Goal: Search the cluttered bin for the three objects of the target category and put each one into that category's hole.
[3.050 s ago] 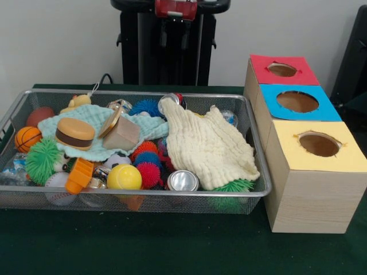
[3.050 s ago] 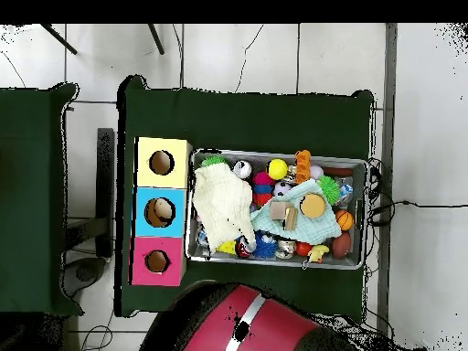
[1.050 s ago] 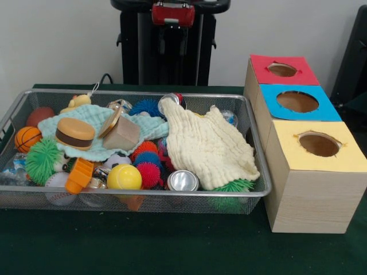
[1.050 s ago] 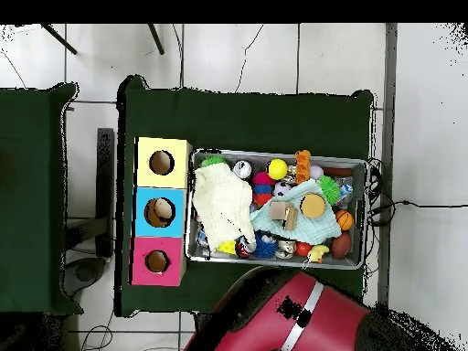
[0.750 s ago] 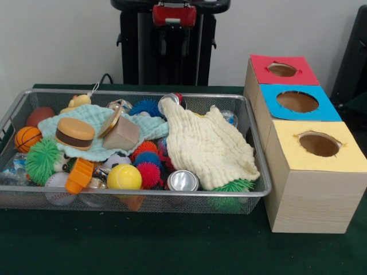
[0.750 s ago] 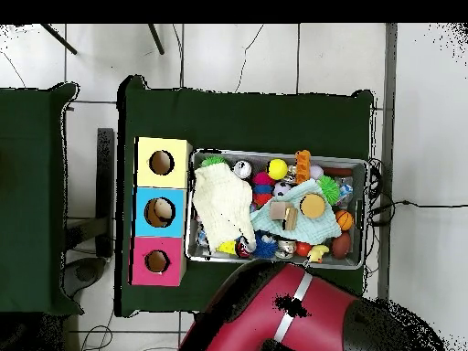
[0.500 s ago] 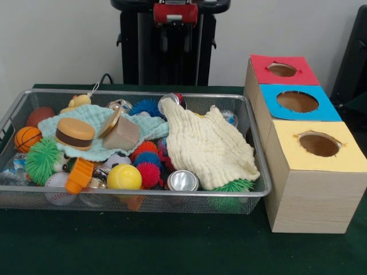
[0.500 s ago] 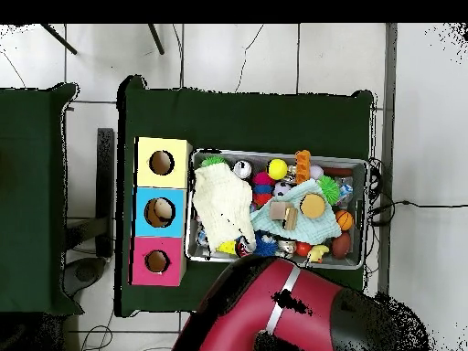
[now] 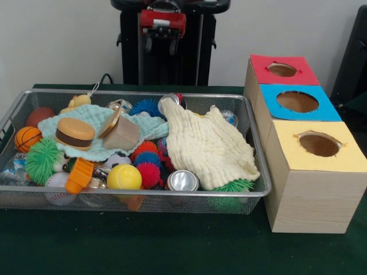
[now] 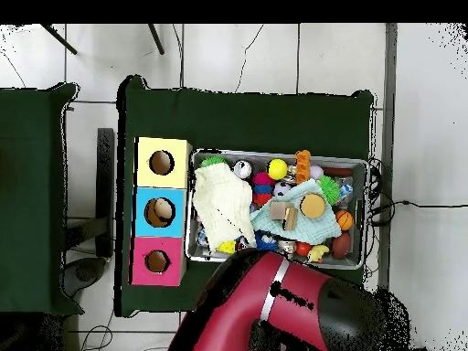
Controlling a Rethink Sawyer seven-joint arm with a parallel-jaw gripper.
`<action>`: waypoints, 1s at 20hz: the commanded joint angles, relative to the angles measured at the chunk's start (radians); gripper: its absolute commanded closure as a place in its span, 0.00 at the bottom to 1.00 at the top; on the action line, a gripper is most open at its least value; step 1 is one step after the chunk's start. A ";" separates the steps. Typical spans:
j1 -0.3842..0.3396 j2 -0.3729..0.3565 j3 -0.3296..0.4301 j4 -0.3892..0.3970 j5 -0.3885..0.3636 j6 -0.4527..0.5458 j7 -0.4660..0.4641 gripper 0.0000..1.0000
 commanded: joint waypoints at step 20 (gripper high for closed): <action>0.015 0.369 0.026 0.115 0.018 0.864 0.220 0.00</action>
